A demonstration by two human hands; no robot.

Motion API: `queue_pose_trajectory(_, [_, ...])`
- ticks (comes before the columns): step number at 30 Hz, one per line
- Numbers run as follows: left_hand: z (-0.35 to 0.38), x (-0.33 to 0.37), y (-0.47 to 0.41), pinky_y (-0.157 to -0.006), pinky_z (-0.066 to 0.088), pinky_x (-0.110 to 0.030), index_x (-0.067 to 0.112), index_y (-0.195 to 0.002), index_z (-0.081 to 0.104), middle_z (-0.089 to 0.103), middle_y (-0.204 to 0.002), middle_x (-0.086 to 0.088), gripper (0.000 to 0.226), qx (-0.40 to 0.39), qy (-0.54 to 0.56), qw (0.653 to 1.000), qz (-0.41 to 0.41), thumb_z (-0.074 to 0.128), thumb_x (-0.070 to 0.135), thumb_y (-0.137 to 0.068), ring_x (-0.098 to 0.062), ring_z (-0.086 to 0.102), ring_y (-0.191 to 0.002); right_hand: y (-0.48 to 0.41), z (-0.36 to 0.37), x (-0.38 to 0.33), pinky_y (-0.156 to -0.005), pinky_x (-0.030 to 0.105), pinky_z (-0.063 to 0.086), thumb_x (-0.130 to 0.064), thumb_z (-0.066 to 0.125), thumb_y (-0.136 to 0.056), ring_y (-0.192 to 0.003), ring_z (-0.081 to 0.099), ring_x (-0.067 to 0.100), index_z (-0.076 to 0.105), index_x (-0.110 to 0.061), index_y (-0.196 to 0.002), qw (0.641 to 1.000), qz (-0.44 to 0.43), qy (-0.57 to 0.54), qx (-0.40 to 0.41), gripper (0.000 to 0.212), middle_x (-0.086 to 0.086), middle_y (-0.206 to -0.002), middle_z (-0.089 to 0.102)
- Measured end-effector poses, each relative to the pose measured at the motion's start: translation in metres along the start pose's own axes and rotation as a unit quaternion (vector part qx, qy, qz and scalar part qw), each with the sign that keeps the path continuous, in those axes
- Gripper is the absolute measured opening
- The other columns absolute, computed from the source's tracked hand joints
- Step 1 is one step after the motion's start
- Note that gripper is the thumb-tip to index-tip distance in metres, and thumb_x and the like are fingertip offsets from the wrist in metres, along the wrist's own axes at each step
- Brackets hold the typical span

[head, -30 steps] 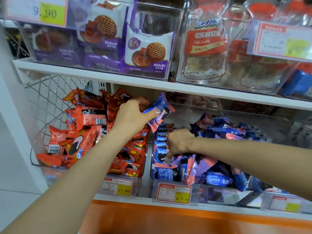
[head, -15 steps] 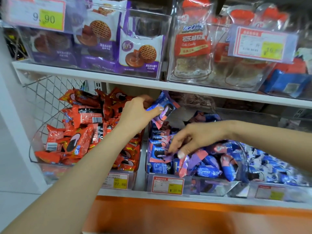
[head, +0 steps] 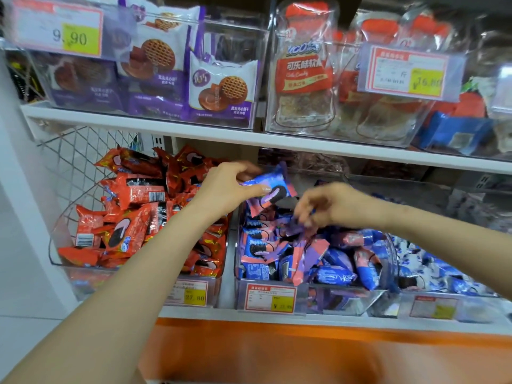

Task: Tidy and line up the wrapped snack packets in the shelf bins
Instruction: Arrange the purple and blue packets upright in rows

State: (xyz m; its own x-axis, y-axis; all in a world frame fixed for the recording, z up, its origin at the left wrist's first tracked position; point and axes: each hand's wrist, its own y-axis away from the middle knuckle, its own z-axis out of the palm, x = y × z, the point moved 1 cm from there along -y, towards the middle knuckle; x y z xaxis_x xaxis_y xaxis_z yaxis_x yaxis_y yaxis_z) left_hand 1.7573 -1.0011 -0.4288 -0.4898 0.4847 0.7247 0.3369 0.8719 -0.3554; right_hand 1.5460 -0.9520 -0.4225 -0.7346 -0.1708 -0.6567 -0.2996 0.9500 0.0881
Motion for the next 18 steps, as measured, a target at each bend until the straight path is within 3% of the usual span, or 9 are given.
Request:
queue_pose_trajectory(2, [0.003,0.003,0.000,-0.060,0.036,-0.002,0.020,-0.106,0.069,0.060,-0.084,0.009,0.031,-0.039,-0.011,0.999,0.022,0.076,0.026,-0.076,0.006,0.050,-0.068,-0.001,-0.013,-0.004,-0.061,0.021,0.051,0.005,0.073,-0.073,-0.064,0.060,0.007,0.056,-0.012,-0.113,0.992,0.009,-0.101,0.074,0.047,0.005,-0.089,0.065])
queue_pose_trajectory(5, [0.011,0.007,0.002,-0.061,0.034,-0.002,0.021,-0.104,0.070,0.064,-0.086,0.011,0.029,-0.081,-0.038,0.995,0.046,0.077,0.025,-0.076,0.004,0.052,-0.069,-0.002,-0.012,-0.012,-0.075,0.026,0.050,-0.016,0.079,-0.064,-0.073,0.061,0.011,0.045,-0.025,-0.125,0.993,0.002,-0.102,0.051,0.071,-0.002,-0.089,0.064])
queue_pose_trajectory(7, [0.015,0.008,0.002,-0.068,0.038,-0.010,0.022,-0.107,0.069,0.064,-0.088,0.012,0.031,-0.078,-0.084,0.992,0.057,0.075,0.027,-0.077,-0.003,0.056,-0.079,-0.010,-0.006,-0.009,-0.077,0.029,0.048,-0.004,0.077,-0.072,-0.075,0.059,0.013,0.046,-0.022,-0.123,0.995,0.030,-0.070,0.070,0.062,-0.001,-0.082,0.062])
queue_pose_trajectory(9, [0.014,0.008,0.000,-0.075,0.043,-0.023,0.023,-0.112,0.066,0.066,-0.099,0.006,0.035,-0.034,-0.155,0.986,0.048,0.072,0.032,-0.079,-0.015,0.059,-0.094,-0.019,-0.004,-0.002,-0.080,0.032,0.048,0.004,0.069,-0.078,-0.074,0.059,0.013,0.057,-0.011,-0.111,0.993,0.074,-0.019,0.091,0.038,0.003,-0.081,0.063])
queue_pose_trajectory(12, [0.004,0.006,-0.003,-0.083,0.048,-0.033,0.022,-0.116,0.064,0.067,-0.113,-0.004,0.038,0.055,-0.186,0.981,0.023,0.068,0.034,-0.080,-0.026,0.059,-0.106,-0.022,0.003,0.009,-0.079,0.020,0.047,0.001,0.065,-0.083,-0.070,0.063,0.004,0.066,-0.016,-0.088,0.995,0.084,0.057,0.000,0.018,-0.002,-0.080,0.069])
queue_pose_trajectory(15, [-0.002,0.003,-0.005,-0.085,0.048,-0.034,0.021,-0.115,0.064,0.068,-0.113,-0.004,0.036,0.046,-0.159,0.986,0.021,0.069,0.030,-0.081,-0.024,0.060,-0.106,-0.025,0.021,0.010,-0.083,0.014,0.047,-0.012,0.063,-0.089,-0.090,0.065,0.003,0.070,-0.020,-0.102,0.987,0.006,0.129,-0.099,0.017,-0.006,-0.101,0.071])
queue_pose_trajectory(18, [-0.002,0.003,-0.004,-0.086,0.046,-0.031,0.020,-0.114,0.065,0.068,-0.113,-0.003,0.036,0.019,-0.144,0.989,0.033,0.071,0.028,-0.080,-0.021,0.060,-0.108,-0.037,0.039,0.007,-0.094,0.017,0.041,-0.020,0.055,-0.095,-0.105,0.057,0.002,0.066,-0.022,-0.117,0.966,-0.035,0.198,-0.163,0.025,-0.008,-0.119,0.065])
